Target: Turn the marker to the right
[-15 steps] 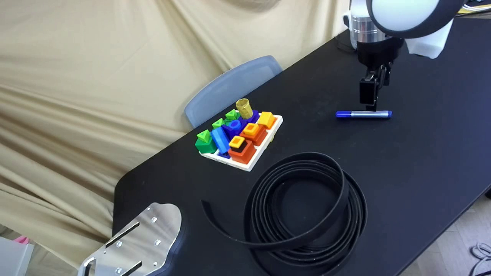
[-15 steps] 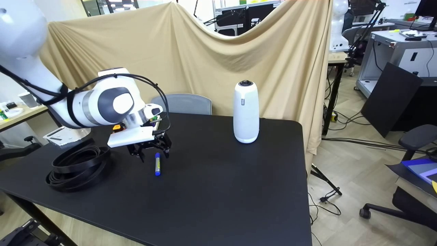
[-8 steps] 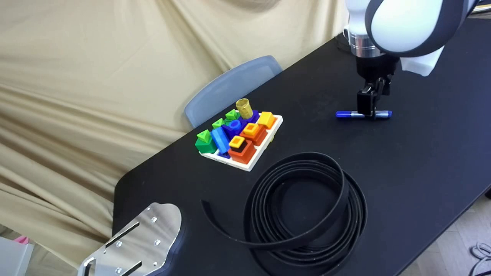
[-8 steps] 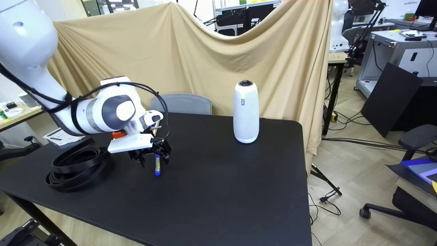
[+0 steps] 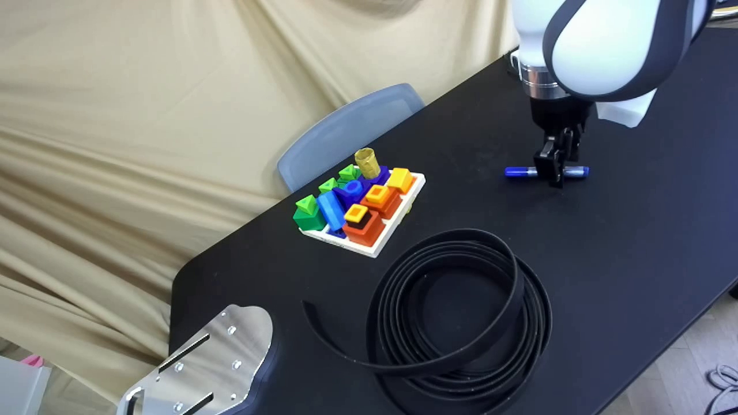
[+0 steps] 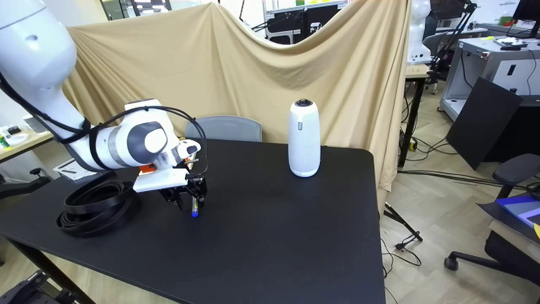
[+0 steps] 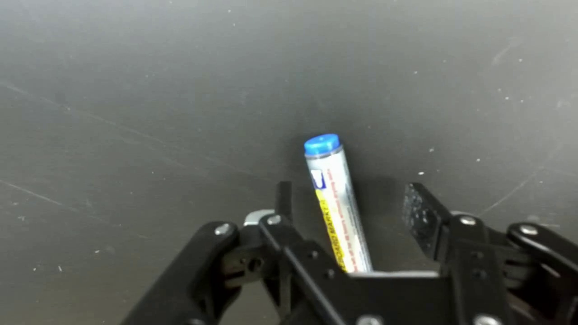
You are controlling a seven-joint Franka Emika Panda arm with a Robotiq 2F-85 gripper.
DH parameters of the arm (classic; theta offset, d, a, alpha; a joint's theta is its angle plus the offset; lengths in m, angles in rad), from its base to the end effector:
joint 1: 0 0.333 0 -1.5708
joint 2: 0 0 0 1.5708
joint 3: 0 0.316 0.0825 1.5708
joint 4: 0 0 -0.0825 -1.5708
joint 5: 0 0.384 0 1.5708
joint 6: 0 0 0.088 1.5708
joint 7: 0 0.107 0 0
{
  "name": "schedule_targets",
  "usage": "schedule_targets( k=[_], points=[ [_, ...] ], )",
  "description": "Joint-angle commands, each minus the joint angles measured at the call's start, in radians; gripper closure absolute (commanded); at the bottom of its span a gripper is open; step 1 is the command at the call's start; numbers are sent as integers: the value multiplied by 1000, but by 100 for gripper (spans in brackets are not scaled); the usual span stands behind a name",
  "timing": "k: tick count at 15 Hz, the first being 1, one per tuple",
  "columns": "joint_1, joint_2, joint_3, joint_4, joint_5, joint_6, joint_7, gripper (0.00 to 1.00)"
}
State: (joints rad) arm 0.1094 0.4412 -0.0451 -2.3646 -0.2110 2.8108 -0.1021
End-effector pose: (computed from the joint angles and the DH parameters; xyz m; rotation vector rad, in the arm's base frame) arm 0.4999 0.0408 0.1413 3.0013 0.5621 0.0030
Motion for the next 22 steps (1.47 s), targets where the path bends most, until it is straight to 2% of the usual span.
schedule_targets(
  k=[1, 6, 7, 8, 11, 13, 18, 22],
  points=[
    [1, 11, 3, 17, -5, 3, 27, 64],
    [-4, 4, 8, 21, -1, -2, 20, 98],
    [-5, 2, 9, 21, 1, -5, 21, 99],
    [-4, -7, 10, 18, 7, -13, 27, 95],
    [10, -37, 3, 7, 33, -43, 79, 95],
    [29, -53, -10, 6, 56, -87, 153, 95],
    [18, -68, 20, 25, 177, -241, 286, 95],
    [8, -58, 33, 26, 285, -217, 382, 95]
  ],
)
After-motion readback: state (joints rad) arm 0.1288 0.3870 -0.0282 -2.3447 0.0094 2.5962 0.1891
